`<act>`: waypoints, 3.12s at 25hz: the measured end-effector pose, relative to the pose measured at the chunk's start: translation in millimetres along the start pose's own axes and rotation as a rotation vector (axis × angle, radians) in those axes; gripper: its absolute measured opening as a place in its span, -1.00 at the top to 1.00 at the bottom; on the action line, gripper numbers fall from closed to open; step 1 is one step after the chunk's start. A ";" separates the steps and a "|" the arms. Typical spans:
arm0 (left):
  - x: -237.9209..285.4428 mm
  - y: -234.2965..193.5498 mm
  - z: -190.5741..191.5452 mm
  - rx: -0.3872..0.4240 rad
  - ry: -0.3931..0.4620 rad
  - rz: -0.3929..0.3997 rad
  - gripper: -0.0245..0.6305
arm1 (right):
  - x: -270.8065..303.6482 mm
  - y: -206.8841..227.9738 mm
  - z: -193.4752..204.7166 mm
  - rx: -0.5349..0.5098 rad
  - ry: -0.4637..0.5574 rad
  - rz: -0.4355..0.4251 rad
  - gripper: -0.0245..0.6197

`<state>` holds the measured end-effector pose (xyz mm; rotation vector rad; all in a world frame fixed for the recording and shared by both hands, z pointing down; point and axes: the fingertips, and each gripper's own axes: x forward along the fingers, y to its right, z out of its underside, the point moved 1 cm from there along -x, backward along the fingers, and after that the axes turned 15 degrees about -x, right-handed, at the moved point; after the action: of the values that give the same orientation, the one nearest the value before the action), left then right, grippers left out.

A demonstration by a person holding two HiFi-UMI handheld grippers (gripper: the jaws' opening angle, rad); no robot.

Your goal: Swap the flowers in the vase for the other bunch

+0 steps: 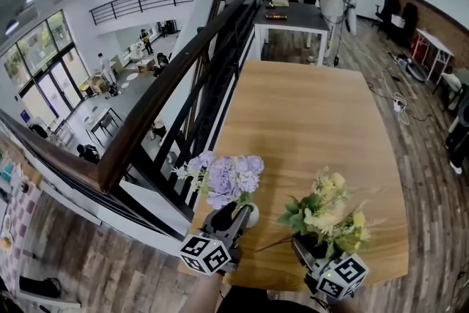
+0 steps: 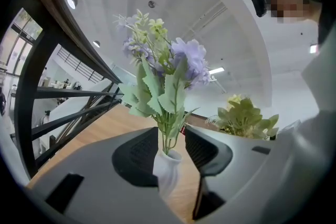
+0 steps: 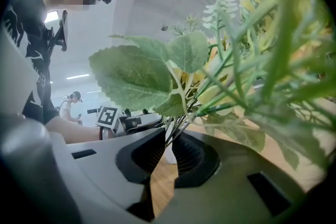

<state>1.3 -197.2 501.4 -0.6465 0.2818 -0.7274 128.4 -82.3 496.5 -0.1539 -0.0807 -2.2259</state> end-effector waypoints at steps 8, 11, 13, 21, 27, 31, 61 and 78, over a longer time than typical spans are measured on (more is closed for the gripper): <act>16.1 -4.9 3.8 0.019 -0.028 0.015 0.43 | 4.2 7.2 8.9 0.015 -0.006 0.017 0.74; 19.0 -6.2 4.1 0.024 -0.028 0.015 0.48 | 3.8 9.4 11.7 0.016 -0.011 0.024 0.74; 20.4 -6.3 3.0 0.028 -0.024 0.013 0.53 | 3.2 11.4 11.7 0.017 -0.012 0.027 0.74; 22.9 -4.2 -1.6 0.024 -0.003 0.009 0.71 | 3.3 13.4 10.0 0.021 -0.013 0.034 0.74; 21.2 1.0 -11.0 0.025 0.010 0.010 0.74 | 3.9 11.8 4.0 0.019 -0.013 0.029 0.74; 20.5 6.0 -17.9 0.023 0.016 0.004 0.75 | 2.9 12.3 -1.8 0.019 -0.014 0.024 0.74; 6.7 33.9 -67.2 0.042 0.049 -0.005 0.77 | 3.6 11.8 -44.0 0.009 0.003 0.033 0.74; -23.3 42.5 -96.5 0.064 0.099 -0.014 0.77 | 15.1 -7.1 -44.0 0.023 0.026 0.018 0.74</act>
<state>-36.7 -200.2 400.4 -0.5534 0.3439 -0.7802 110.0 -94.8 455.0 -0.1120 -0.0905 -2.2080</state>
